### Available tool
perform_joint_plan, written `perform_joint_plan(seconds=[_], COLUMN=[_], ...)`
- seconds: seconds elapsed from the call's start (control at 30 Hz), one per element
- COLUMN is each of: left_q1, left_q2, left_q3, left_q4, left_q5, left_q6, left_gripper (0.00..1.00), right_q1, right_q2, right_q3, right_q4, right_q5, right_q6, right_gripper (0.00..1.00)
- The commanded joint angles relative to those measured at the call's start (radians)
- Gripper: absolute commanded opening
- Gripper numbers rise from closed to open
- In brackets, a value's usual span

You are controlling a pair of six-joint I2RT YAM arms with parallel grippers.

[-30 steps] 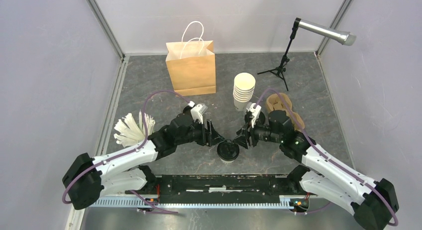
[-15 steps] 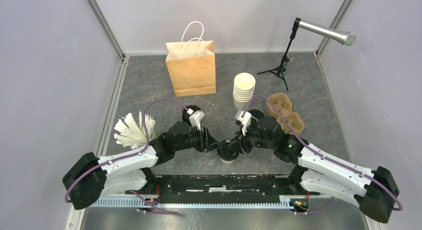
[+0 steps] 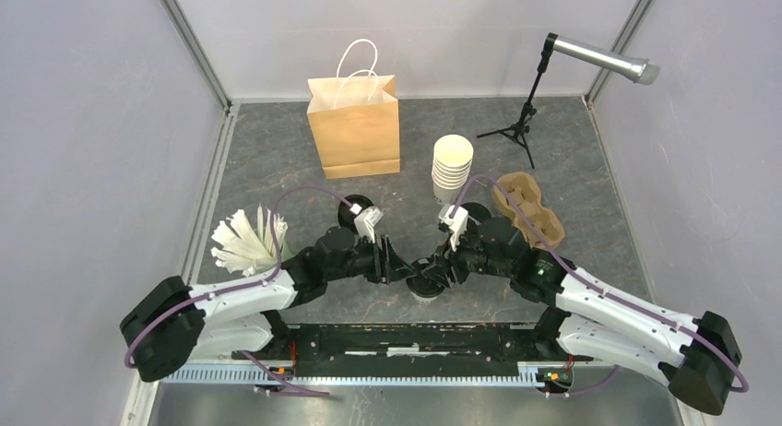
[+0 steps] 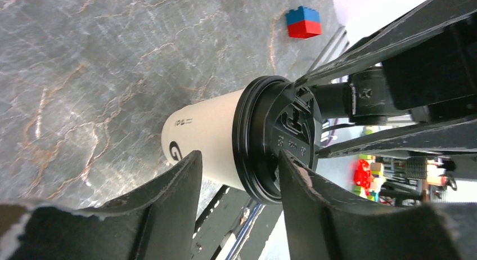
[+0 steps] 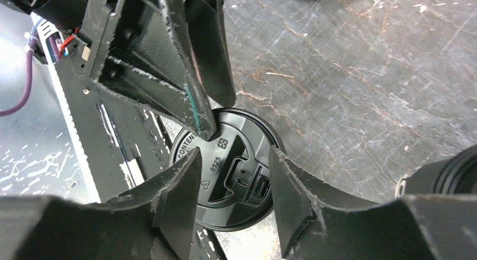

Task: Pack the takeout coffee

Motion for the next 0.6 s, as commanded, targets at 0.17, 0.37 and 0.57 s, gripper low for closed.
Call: perform_joint_plan(seconds=[0.17,0.37,0.57], left_q1=[-0.01,-0.01,-0.01], left_q2=[-0.217,-0.368,-0.486], left_q3=[0.297,0.34,0.357], left_q4=[-0.573,-0.68,-0.773], left_q5=[-0.252,-0.4,-0.415], left_q6=[0.206,0.25,0.259], left_gripper=[0.78,0.89,1.0], right_q1=[0.001,0.043,0.142], right_q2=[-0.003,0.04,0.111], right_q3=[0.211,0.248,0.287], right_q4=[-0.184,-0.267,-0.295], right_q5=[0.039,0.121,0.177], right_q6=[-0.025,-0.05,-0.068], right_gripper=[0.95,0.98,0.98])
